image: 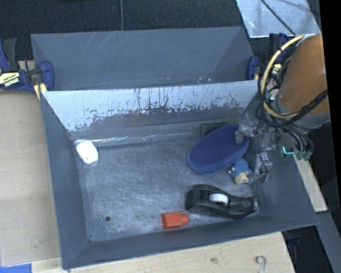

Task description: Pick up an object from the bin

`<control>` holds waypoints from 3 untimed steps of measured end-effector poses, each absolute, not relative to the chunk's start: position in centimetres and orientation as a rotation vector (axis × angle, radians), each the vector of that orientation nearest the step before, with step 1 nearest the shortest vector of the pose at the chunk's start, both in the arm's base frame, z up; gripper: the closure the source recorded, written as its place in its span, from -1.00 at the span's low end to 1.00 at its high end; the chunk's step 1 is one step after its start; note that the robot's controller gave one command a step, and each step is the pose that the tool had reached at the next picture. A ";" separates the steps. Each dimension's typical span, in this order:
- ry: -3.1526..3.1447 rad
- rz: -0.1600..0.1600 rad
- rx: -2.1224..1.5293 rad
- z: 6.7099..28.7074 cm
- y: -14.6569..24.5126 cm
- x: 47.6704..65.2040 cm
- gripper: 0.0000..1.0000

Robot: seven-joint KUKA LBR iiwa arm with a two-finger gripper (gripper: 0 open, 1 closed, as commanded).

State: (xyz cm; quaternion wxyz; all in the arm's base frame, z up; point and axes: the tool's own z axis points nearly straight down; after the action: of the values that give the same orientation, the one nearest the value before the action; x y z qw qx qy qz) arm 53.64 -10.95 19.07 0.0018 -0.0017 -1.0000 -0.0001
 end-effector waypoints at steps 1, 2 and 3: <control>-3.035 0.002 0.833 7.1 -3.9 57.6 -1.00; -3.041 0.005 0.836 7.4 -3.9 57.8 1.00; -3.044 0.005 0.822 19.9 -3.0 56.5 1.00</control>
Offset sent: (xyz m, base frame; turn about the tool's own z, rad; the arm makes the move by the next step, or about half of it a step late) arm 0.0376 0.0707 -0.1207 -0.5406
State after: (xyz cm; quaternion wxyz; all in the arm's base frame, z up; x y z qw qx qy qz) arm 56.47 -2.95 19.89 -0.0056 0.2608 -0.9654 0.0016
